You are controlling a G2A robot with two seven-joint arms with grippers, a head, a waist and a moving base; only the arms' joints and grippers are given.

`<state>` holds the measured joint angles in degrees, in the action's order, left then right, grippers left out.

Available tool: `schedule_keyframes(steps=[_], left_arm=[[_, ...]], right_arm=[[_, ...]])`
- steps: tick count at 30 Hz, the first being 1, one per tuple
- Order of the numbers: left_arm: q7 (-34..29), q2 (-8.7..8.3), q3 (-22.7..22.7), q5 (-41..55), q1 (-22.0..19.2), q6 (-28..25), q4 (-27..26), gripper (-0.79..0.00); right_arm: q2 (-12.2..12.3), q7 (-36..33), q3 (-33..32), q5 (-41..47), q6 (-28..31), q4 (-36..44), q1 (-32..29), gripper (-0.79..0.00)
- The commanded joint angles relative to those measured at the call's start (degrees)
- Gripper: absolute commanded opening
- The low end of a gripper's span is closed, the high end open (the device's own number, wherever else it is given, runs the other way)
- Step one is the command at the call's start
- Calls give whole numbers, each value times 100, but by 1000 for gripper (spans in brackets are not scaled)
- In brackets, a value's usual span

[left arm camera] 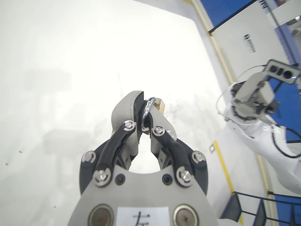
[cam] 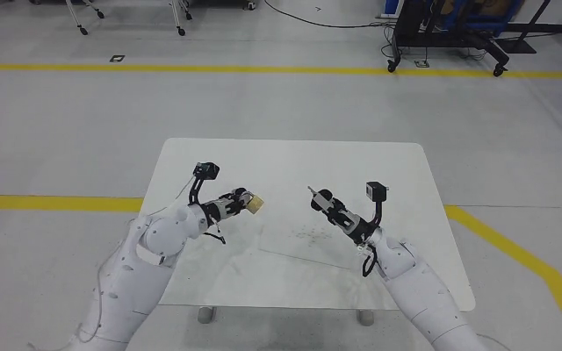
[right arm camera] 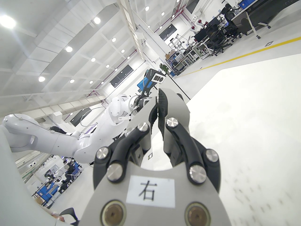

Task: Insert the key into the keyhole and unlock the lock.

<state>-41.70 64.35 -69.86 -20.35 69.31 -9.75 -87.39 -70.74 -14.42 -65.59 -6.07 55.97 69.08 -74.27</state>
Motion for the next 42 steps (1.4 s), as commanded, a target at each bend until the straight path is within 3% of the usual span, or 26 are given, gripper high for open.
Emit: schedule_keyframes(steps=[1, 7, 15, 32, 40, 42], left_arm=[[9, -4, -75, 308, 8, -207, 127, -785], [-526, 52, -14, 1765, -213, -735, 645, -785], [-1118, 199, 388, 3061, -778, -892, 1505, -785], [-1318, 347, 788, 3455, -1412, -1008, 2292, -785], [-1270, 346, 809, 3347, -1420, -992, 2261, -785], [-1474, 382, 879, 3720, -1461, -708, 2187, -785]], right_arm=[[-12, -85, 79, -154, -287, 150, 24, -785], [-153, -31, 502, -265, -895, 36, 416, -785], [-364, 393, 932, -80, -300, -507, 809, -785], [-626, 761, 1361, -529, -175, -956, 1120, -785], [-613, 788, 1300, -488, -119, -937, 1097, -785], [-613, 788, 1300, -488, -119, -937, 1097, -785]])
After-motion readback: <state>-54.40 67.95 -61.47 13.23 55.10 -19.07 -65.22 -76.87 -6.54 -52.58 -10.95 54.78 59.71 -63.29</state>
